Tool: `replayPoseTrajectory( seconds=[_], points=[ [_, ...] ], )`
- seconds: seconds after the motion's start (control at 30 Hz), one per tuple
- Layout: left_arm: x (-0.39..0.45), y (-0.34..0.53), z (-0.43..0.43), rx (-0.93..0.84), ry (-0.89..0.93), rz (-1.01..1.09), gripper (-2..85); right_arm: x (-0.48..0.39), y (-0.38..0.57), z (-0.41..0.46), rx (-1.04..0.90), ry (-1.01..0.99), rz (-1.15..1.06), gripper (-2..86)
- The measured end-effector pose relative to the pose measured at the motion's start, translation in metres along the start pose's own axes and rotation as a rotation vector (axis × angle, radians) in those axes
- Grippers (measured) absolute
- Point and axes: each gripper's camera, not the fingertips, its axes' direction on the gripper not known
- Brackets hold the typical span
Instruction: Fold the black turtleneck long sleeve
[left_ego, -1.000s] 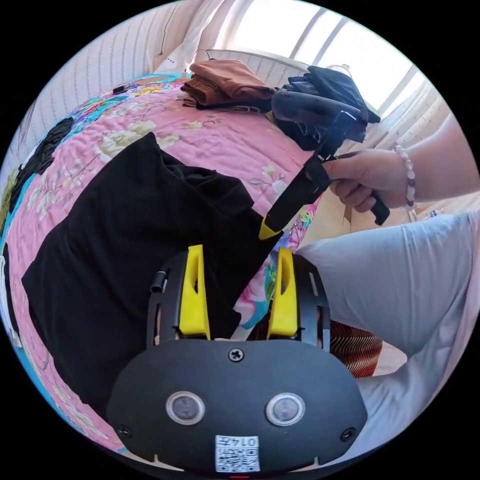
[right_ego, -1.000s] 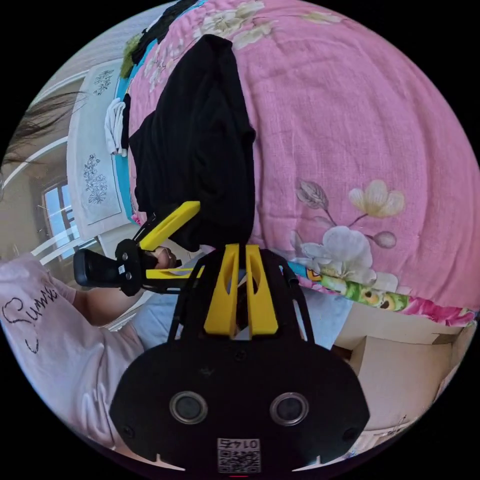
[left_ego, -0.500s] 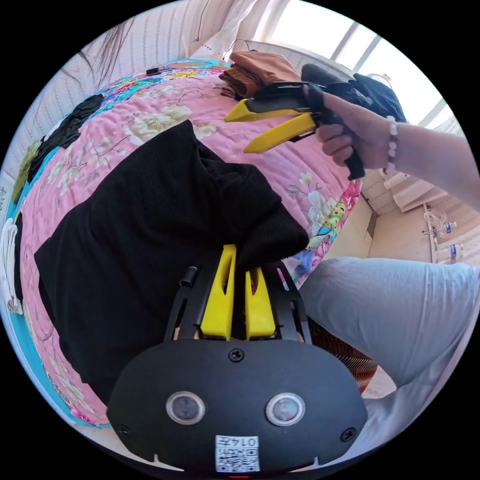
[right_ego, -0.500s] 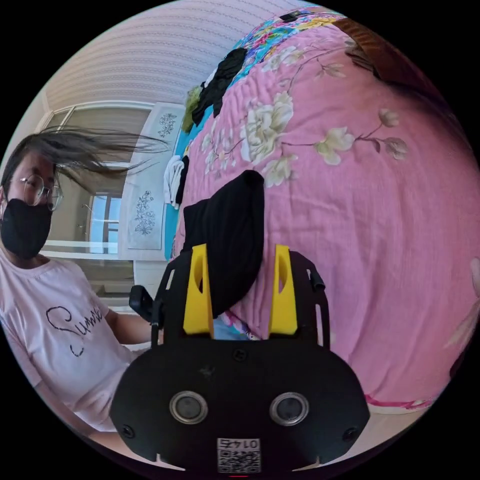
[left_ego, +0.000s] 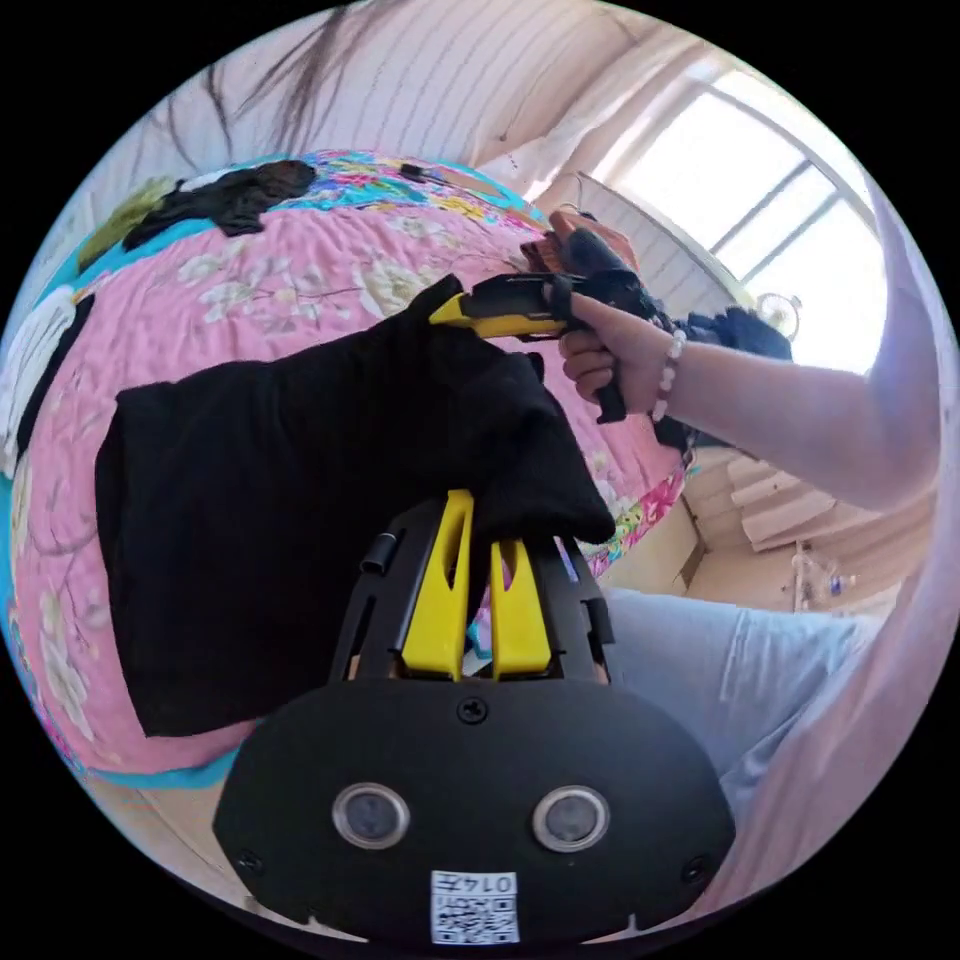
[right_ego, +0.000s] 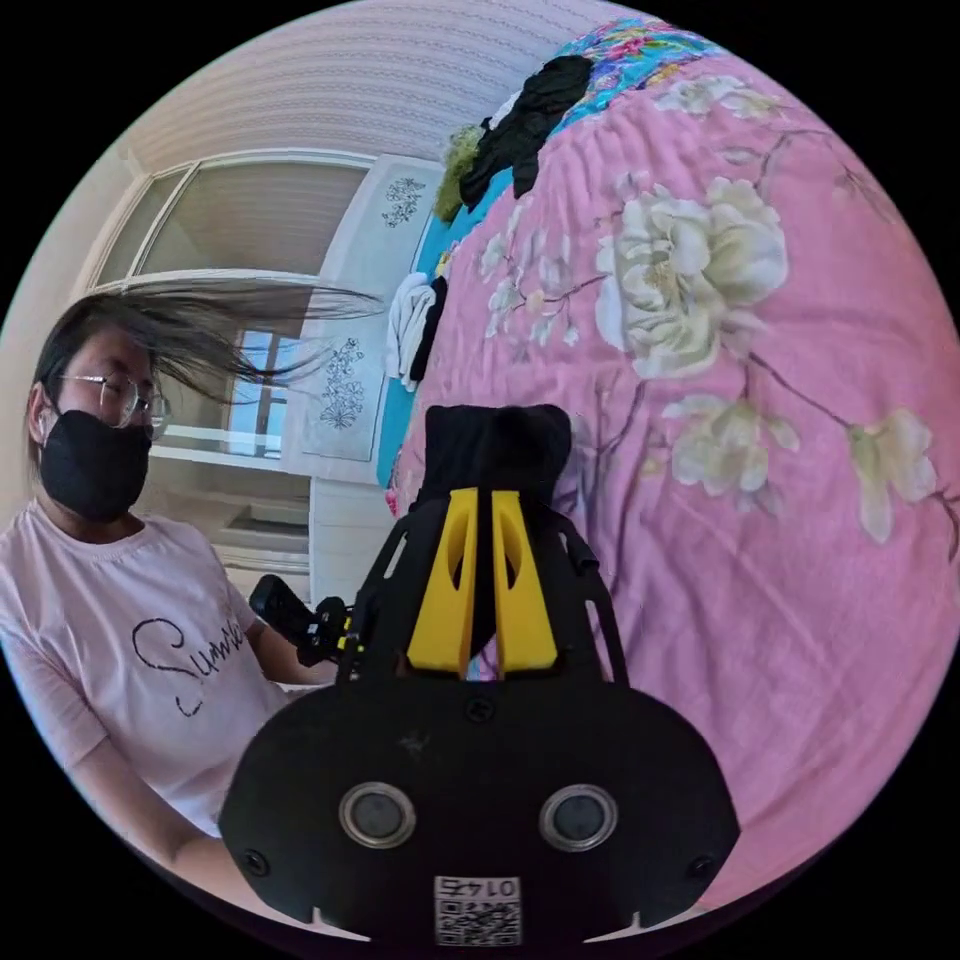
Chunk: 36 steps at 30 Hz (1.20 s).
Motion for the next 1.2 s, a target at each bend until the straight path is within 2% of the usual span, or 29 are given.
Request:
replayPoseTrajectory(
  seconds=[0.1,0.2,0.33,0.4,0.5,0.6,0.67,0.73,0.87,0.97,1.03,1.13,1.2],
  points=[
    [-0.049,0.008,-0.052,0.156,0.04,-0.246,-0.6,-0.05,-0.037,0.019,-0.048,-0.122,-0.091,1.8],
    [-0.092,0.03,-0.09,0.253,-0.098,-0.419,-0.4,-0.103,-0.079,0.072,-0.162,-0.021,-0.138,2.3],
    [-0.137,0.067,-0.101,0.207,-0.292,-0.568,-0.7,-0.142,-0.118,0.161,-0.272,0.12,-0.215,4.1],
    [-0.162,0.09,-0.098,0.142,-0.259,-0.71,-0.8,-0.146,-0.129,0.182,-0.338,0.076,-0.201,4.9],
    [-0.179,0.106,-0.102,0.111,-0.188,-0.806,-0.6,-0.171,-0.142,0.174,-0.322,0.028,-0.302,5.5],
    [-0.186,0.103,-0.118,0.167,-0.245,-0.808,0.4,-0.194,-0.16,0.161,-0.306,0.227,-0.421,7.4],
    [-0.194,0.1,-0.126,0.219,-0.253,-0.814,4.5,-0.204,-0.176,0.17,-0.362,0.353,-0.491,12.9],
    [-0.204,0.097,-0.125,0.235,-0.241,-0.804,10.7,-0.206,-0.187,0.189,-0.466,0.387,-0.524,16.2],
    [-0.225,0.087,-0.103,0.186,-0.213,-0.816,12.3,-0.204,-0.191,0.246,-0.774,0.317,-0.538,15.8],
    [-0.225,0.072,-0.102,0.144,-0.272,-0.769,6.2,-0.22,-0.188,0.253,-0.767,0.376,-0.618,10.1],
    [-0.224,0.064,-0.107,0.148,-0.224,-0.745,2.0,-0.227,-0.189,0.248,-0.791,0.271,-0.598,7.5],
    [-0.209,0.048,-0.127,0.155,-0.21,-0.623,-0.1,-0.245,-0.182,0.22,-0.687,0.229,-0.622,6.3],
    [-0.188,0.029,-0.151,0.155,-0.177,-0.449,-0.7,-0.258,-0.173,0.19,-0.59,0.182,-0.631,5.9]
  ],
)
